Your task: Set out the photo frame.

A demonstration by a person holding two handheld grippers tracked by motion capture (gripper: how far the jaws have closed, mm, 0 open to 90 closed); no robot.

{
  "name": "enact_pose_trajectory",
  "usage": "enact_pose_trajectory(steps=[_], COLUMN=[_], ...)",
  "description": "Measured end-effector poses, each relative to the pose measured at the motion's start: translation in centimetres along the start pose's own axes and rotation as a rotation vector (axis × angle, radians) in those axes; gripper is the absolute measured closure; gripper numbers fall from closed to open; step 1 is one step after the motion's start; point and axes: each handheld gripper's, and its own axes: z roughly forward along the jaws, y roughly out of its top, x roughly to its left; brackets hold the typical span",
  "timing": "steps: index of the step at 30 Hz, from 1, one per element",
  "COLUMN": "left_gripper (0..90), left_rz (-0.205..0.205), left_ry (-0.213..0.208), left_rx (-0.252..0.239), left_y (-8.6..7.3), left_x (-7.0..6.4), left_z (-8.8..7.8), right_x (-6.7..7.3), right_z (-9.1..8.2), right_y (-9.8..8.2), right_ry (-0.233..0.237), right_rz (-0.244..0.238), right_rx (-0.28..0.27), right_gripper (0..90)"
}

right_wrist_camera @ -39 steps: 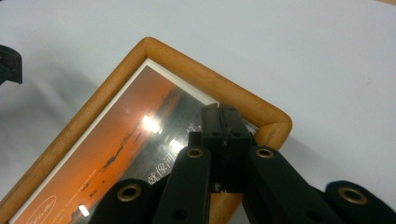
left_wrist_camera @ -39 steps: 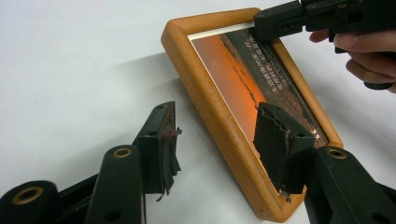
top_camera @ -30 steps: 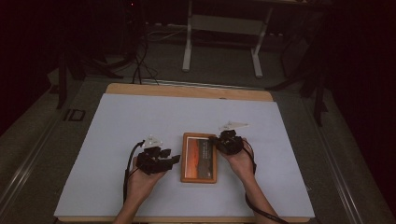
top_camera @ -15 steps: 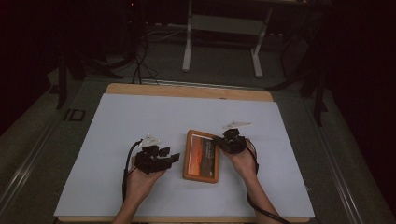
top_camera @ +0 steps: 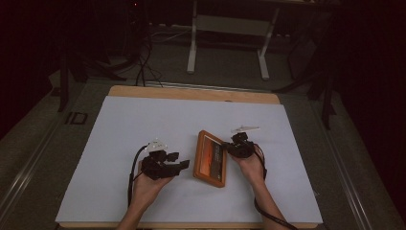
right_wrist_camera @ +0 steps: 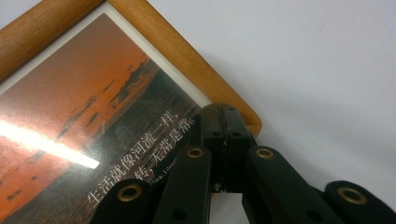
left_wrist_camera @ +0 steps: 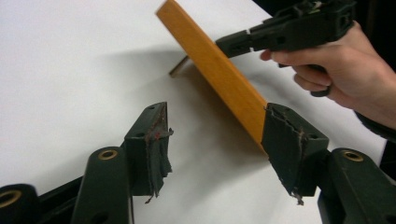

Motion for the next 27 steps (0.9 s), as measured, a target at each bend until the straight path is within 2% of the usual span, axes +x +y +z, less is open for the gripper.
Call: enact_pose_trajectory(steps=[7, 18, 23, 27], left_gripper=[33.8, 20.1, 19.0, 22.9], left_rz=[0.01, 0.002, 0.006, -0.025], left_ry=[-0.025, -0.01, -0.011, -0.035], left_rx=[0.014, 0.058, 0.08, 0.078], left_y=[0.0, -0.3, -0.3, -0.5], left_x=[-1.0, -2.1, -2.6, -2.6], left_z=[0.5, 2.4, 3.4, 4.1], right_x=[0.0, -0.1, 0.0, 0.0], right_z=[0.0, 0.0, 0.0, 0.0], right_y=[-0.1, -0.2, -0.2, -0.2], right_ry=[0.001, 0.005, 0.001, 0.003], right_rz=[0.004, 0.008, 0.008, 0.008], right_rx=[-0.006, -0.013, -0.014, -0.016], right_gripper=[90.0, 90.0, 90.0, 90.0])
